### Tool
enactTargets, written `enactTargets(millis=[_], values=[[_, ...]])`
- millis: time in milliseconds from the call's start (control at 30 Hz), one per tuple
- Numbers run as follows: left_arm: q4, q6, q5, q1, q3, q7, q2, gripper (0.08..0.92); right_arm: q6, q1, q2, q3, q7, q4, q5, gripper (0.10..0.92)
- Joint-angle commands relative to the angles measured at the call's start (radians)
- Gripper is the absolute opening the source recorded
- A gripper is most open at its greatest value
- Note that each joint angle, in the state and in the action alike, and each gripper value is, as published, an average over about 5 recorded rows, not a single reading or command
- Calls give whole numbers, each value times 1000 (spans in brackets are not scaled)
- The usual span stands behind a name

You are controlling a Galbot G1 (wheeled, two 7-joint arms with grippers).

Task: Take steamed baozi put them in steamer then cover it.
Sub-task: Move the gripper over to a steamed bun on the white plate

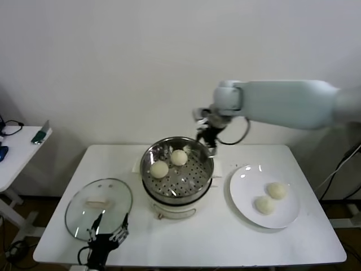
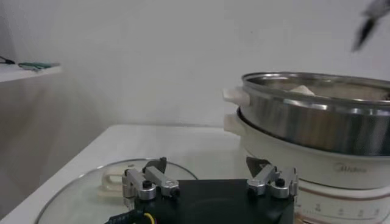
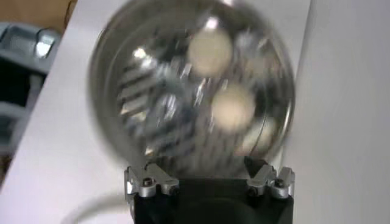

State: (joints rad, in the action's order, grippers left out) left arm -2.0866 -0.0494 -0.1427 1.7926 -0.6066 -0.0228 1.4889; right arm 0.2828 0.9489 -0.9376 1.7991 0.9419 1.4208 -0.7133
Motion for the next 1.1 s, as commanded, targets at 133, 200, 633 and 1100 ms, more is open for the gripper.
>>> enactTargets(millis=[133, 200, 633, 1100], values=[[-8, -4, 9, 8, -3, -3, 3, 823, -35, -202, 477, 1, 22, 122, 346, 823], [-9, -4, 11, 11, -3, -3, 4, 823, -21, -291, 486, -66, 3, 103, 373, 823], [-7, -9, 20, 16, 1, -3, 8, 823, 50, -629, 415, -363, -79, -11, 424, 823], [2, -18, 19, 8, 1, -3, 4, 823, 77, -693, 323, -404, -106, -92, 408, 821]])
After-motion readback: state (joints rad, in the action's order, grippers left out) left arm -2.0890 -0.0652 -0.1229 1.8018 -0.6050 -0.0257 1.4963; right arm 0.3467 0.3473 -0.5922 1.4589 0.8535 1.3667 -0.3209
